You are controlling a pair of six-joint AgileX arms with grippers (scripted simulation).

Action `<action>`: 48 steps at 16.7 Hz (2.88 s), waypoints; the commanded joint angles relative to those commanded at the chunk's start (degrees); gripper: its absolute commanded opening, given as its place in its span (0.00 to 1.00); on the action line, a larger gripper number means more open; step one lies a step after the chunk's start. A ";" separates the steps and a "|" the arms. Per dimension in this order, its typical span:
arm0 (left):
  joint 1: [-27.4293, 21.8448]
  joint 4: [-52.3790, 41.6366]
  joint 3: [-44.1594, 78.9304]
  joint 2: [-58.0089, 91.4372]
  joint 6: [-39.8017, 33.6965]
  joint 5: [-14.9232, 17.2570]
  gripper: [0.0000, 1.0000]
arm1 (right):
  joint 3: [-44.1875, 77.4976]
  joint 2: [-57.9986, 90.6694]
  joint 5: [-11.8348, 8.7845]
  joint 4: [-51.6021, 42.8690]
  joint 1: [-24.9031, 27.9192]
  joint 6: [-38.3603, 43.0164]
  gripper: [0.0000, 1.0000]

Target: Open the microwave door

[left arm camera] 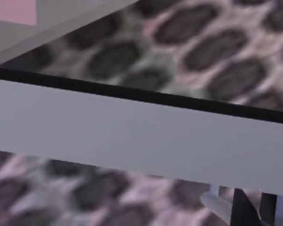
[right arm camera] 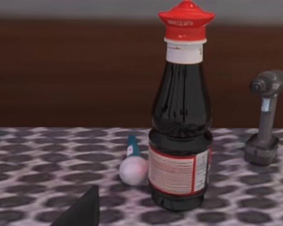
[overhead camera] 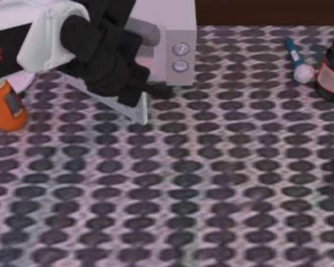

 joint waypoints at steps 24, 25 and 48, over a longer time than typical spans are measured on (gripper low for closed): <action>1.38 0.65 -2.35 -2.31 4.09 2.22 0.00 | 0.00 0.00 0.00 0.00 0.00 0.00 1.00; 1.38 0.65 -2.35 -2.31 4.09 2.22 0.00 | 0.00 0.00 0.00 0.00 0.00 0.00 1.00; 4.66 0.46 -6.46 -5.94 13.03 7.39 0.00 | 0.00 0.00 0.00 0.00 0.00 0.00 1.00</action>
